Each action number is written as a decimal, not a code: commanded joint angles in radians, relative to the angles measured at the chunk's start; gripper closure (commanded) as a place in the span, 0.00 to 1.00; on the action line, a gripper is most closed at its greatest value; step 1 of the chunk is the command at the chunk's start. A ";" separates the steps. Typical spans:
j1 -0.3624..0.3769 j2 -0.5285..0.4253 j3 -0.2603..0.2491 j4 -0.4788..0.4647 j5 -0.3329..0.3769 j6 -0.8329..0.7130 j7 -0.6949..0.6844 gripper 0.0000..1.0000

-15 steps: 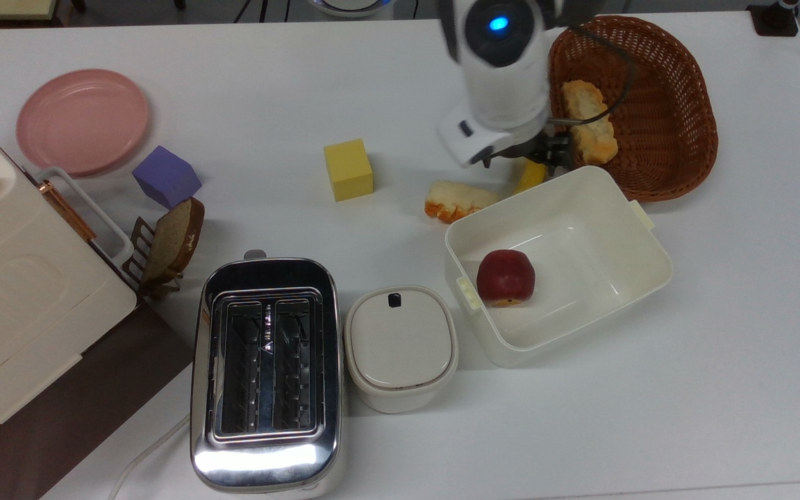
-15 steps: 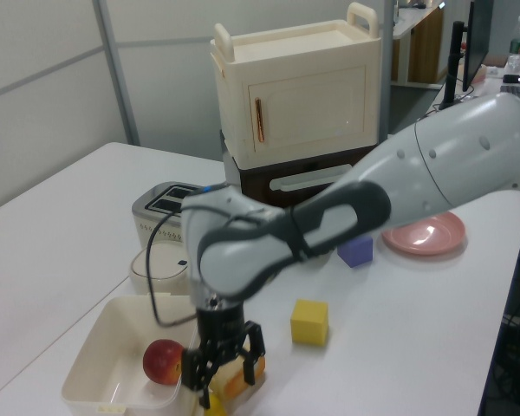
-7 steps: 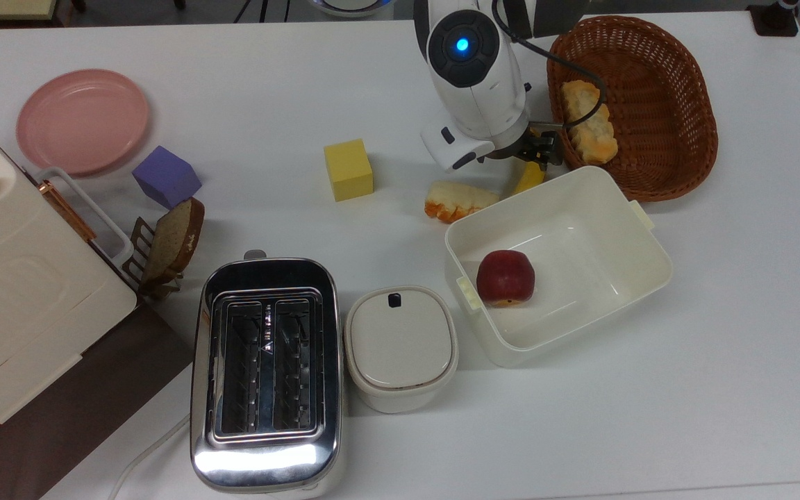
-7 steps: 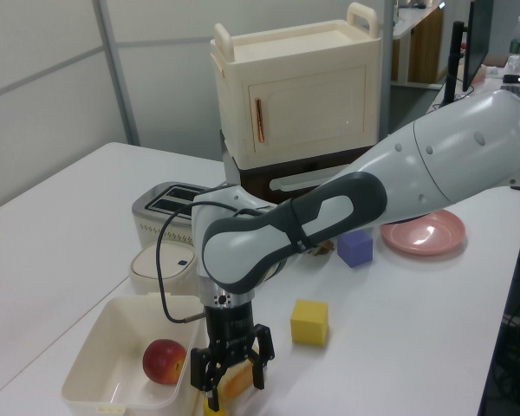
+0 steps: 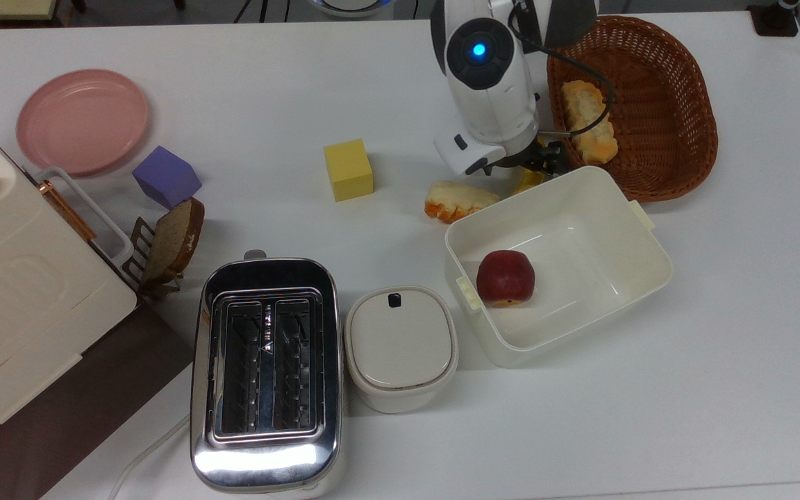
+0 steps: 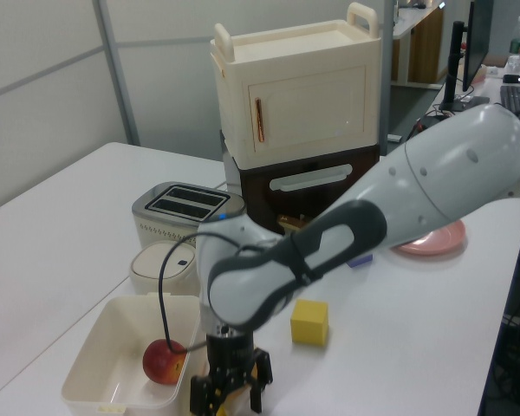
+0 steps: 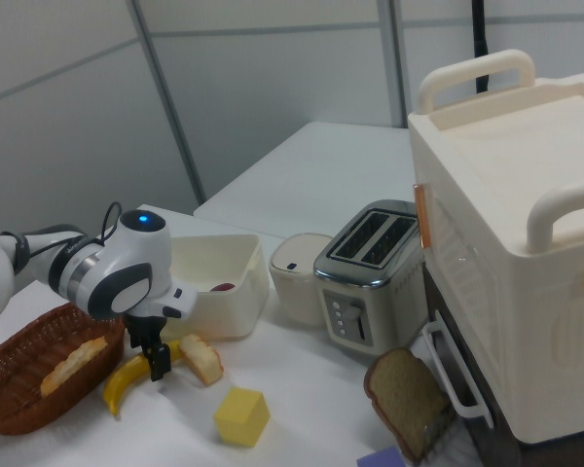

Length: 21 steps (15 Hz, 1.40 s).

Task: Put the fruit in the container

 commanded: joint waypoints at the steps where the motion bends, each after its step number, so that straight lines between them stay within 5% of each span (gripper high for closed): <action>1: 0.029 -0.019 -0.003 -0.036 0.025 0.075 -0.019 0.00; 3: 0.045 -0.008 -0.003 -0.036 0.025 0.120 -0.010 0.00; 4: 0.056 0.006 -0.003 -0.036 0.025 0.150 -0.008 0.08; 7: 0.063 0.015 -0.003 -0.035 0.019 0.152 -0.015 0.77; 9: 0.062 0.014 -0.003 -0.035 0.019 0.149 -0.019 1.00; 14: 0.025 -0.054 -0.039 -0.047 0.016 0.014 -0.128 1.00; 21: 0.023 -0.251 -0.205 -0.019 -0.024 -0.303 -0.260 1.00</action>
